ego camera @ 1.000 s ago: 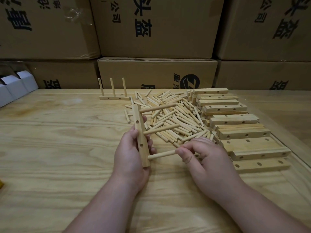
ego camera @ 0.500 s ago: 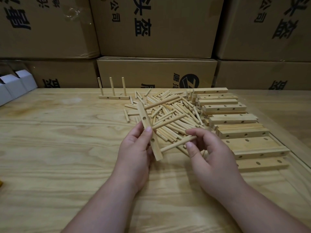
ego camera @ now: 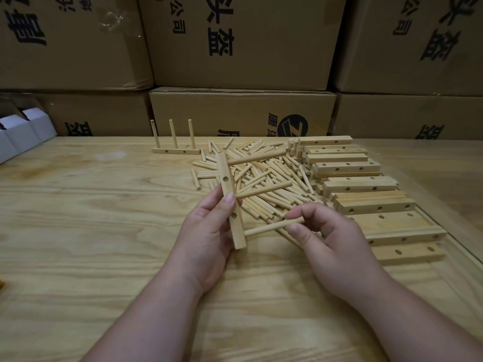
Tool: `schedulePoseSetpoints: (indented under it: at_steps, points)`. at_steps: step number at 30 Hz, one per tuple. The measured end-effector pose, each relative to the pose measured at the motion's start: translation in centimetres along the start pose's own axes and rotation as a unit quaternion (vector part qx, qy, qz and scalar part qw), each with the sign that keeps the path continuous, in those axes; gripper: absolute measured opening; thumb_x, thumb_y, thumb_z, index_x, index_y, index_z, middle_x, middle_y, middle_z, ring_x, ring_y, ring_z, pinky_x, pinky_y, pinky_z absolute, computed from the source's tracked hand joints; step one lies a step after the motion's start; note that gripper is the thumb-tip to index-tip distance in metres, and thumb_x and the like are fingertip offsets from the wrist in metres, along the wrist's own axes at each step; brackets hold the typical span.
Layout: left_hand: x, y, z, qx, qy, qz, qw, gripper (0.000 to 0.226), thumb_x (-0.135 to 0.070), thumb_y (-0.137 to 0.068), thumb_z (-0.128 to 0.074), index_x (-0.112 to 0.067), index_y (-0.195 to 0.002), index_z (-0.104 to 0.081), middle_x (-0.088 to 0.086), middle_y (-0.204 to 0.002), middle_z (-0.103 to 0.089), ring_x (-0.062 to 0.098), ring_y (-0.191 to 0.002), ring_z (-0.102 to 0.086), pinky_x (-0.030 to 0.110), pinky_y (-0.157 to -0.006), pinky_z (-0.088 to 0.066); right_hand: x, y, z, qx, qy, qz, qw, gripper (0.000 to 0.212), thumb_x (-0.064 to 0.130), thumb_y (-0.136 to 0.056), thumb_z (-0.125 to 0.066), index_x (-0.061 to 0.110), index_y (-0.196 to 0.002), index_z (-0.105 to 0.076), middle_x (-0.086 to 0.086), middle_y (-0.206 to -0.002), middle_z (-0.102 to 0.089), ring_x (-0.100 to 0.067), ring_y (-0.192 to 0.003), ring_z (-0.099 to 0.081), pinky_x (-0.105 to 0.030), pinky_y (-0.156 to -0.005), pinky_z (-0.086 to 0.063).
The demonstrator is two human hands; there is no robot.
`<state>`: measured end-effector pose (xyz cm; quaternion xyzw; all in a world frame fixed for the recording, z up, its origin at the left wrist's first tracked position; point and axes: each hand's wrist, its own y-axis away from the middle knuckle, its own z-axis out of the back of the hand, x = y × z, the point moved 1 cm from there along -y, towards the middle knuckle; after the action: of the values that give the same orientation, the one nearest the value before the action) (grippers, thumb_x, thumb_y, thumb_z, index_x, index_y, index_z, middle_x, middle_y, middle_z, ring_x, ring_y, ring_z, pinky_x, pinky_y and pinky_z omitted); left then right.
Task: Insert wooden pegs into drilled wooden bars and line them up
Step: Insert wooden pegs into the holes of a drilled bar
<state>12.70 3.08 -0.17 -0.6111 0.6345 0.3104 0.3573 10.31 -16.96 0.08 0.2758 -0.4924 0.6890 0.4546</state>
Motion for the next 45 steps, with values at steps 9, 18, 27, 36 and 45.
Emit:
schedulePoseSetpoints:
  at_steps: [9, 18, 27, 36, 45]
  points:
    - [0.4, 0.2, -0.6, 0.022, 0.001, -0.018, 1.000, 0.046, -0.017, -0.083, -0.069, -0.017, -0.128, -0.058, 0.012, -0.118, -0.075, 0.024, -0.098, -0.074, 0.035, -0.068, -0.061, 0.6, 0.1, -0.9, -0.085, -0.114, -0.056, 0.988, 0.036, 0.035, -0.077, -0.075, 0.029, -0.110, -0.064, 0.005, -0.091, -0.071, -0.018, -0.079, -0.065, -0.025, -0.068, -0.056]
    - [0.6, 0.3, -0.5, 0.044, -0.010, -0.014, 0.999, 0.046, -0.012, -0.083, -0.074, -0.017, -0.125, -0.057, 0.015, -0.122, -0.072, 0.030, -0.111, -0.072, 0.036, -0.072, -0.061, 0.6, 0.1, -0.9, -0.091, 0.019, -0.059, 0.994, 0.017, 0.026, -0.077, -0.083, 0.037, -0.086, -0.073, 0.006, -0.076, -0.067, -0.004, -0.061, -0.059, -0.014, -0.054, -0.046]
    - [0.8, 0.0, -0.7, 0.024, 0.036, 0.003, 0.999, 0.046, -0.006, -0.083, -0.077, -0.016, -0.124, -0.061, 0.013, -0.121, -0.072, 0.033, -0.112, -0.070, 0.040, -0.070, -0.062, 0.5, -0.1, -1.4, -0.079, 0.134, -0.004, 0.988, 0.030, 0.017, -0.080, -0.078, 0.039, -0.096, -0.069, 0.017, -0.100, -0.062, -0.015, -0.070, -0.057, -0.014, -0.059, -0.042]
    - [0.5, -0.5, -0.9, -0.032, 0.110, 0.065, 0.991, 0.044, -0.017, -0.076, -0.070, -0.009, -0.119, -0.065, 0.013, -0.105, -0.077, 0.028, -0.084, -0.075, 0.035, -0.056, -0.060, 0.7, -4.0, -1.6, -0.085, 0.169, -0.042, 0.981, 0.024, 0.016, -0.081, -0.079, 0.037, -0.081, -0.068, 0.021, -0.095, -0.064, -0.004, -0.080, -0.060, -0.009, -0.061, -0.041]
    - [-0.5, -1.3, -0.5, -0.060, 0.146, 0.128, 0.979, 0.032, -0.025, -0.077, -0.063, -0.010, -0.104, -0.069, 0.009, -0.070, -0.070, 0.022, -0.049, -0.061, 0.036, -0.042, -0.056, 1.9, -20.4, -10.7, 0.049, 0.270, 0.009, 0.962, 0.018, 0.032, -0.094, -0.066, 0.029, -0.111, -0.070, 0.016, -0.096, -0.061, -0.004, -0.086, -0.056, -0.024, -0.073, -0.043]
